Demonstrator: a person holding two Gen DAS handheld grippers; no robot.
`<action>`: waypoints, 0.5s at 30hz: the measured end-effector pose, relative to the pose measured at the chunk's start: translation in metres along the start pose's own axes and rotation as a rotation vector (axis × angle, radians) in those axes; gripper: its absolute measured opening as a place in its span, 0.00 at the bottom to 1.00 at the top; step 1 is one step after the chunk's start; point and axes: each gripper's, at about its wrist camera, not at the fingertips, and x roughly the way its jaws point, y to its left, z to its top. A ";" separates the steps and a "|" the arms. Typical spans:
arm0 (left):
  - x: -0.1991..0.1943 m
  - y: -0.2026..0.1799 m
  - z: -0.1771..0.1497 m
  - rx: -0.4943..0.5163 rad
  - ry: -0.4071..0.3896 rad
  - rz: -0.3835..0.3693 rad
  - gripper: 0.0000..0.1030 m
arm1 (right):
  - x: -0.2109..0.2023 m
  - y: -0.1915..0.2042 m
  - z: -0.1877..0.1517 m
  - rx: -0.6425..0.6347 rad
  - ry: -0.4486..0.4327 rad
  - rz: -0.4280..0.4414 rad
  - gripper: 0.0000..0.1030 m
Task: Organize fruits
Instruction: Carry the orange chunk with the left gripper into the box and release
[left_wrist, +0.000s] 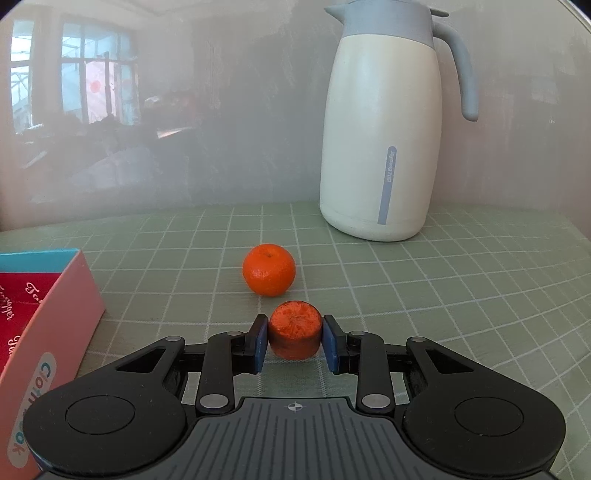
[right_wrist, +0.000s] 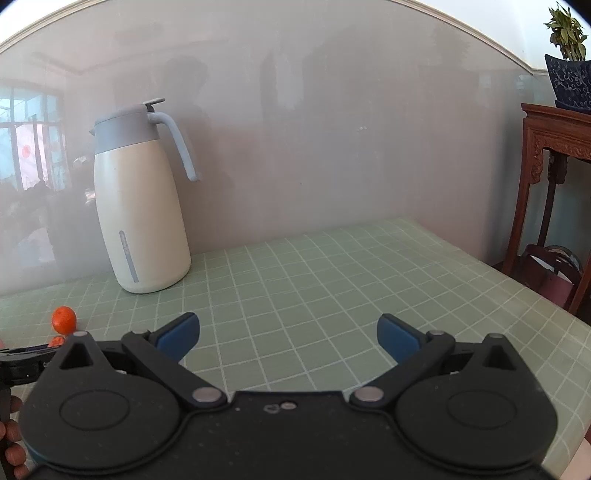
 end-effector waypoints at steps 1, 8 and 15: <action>-0.002 0.002 0.001 -0.001 -0.003 0.001 0.30 | 0.001 0.000 0.000 0.003 0.002 0.000 1.00; -0.006 0.006 0.002 -0.006 -0.004 0.013 0.30 | 0.002 0.005 0.000 -0.010 0.007 0.002 1.00; -0.018 0.011 0.007 -0.021 -0.030 0.012 0.30 | 0.005 0.006 0.001 -0.012 0.014 0.001 1.00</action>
